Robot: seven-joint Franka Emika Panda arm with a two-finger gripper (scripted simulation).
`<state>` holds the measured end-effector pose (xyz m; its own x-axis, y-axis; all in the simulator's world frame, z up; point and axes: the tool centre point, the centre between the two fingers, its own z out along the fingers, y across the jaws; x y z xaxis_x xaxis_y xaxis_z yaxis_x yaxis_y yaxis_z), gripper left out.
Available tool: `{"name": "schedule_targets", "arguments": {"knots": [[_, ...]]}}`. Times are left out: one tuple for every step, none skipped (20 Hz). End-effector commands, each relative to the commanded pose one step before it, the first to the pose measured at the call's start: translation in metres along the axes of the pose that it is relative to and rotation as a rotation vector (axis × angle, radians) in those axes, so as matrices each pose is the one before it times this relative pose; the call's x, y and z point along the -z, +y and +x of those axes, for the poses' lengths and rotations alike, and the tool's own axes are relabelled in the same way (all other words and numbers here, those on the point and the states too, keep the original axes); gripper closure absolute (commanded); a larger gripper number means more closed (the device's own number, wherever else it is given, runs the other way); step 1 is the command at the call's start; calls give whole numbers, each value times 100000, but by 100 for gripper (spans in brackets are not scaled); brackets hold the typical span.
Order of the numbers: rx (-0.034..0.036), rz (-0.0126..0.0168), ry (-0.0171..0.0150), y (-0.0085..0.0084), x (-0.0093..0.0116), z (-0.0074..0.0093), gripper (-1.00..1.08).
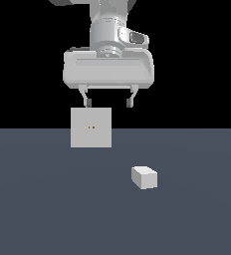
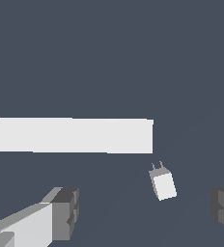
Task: Plug the charger into the wall socket.
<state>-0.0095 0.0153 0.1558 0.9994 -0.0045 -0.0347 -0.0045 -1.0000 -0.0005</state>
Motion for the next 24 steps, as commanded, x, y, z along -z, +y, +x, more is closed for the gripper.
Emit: {"name": "schedule_targets", "arguments": {"knots": [[0, 0, 0, 1, 0, 0, -92], [0, 0, 0, 16, -23, -1, -92], [81, 8, 112, 1, -2, -25, -92], [106, 13, 149, 20, -26, -35, -92], [138, 17, 194, 33, -45, -47, -92], [187, 23, 263, 37, -50, -63, -92], [222, 27, 313, 50, -67, -75, -92], [264, 32, 373, 58, -77, -89, -92], [306, 37, 432, 66, -89, -103, -92], [345, 41, 487, 76, -102, -116, -92], [386, 46, 545, 85, -114, -129, -92], [429, 51, 606, 93, -124, -143, -92], [468, 55, 662, 103, -138, -156, -92], [509, 60, 720, 112, -150, -170, -92], [551, 64, 780, 121, -161, -183, -92], [591, 68, 837, 131, -174, -196, -92], [632, 72, 895, 141, -186, -209, -92], [673, 76, 954, 150, -198, -223, -92], [713, 80, 1012, 160, -211, -236, -92], [754, 83, 1071, 169, -223, -248, -92], [789, 86, 1122, 179, -235, -259, -92], [796, 85, 1132, 181, -237, -261, -92], [796, 84, 1133, 182, -238, -260, -92], [796, 84, 1134, 182, -239, -260, -92]]}}
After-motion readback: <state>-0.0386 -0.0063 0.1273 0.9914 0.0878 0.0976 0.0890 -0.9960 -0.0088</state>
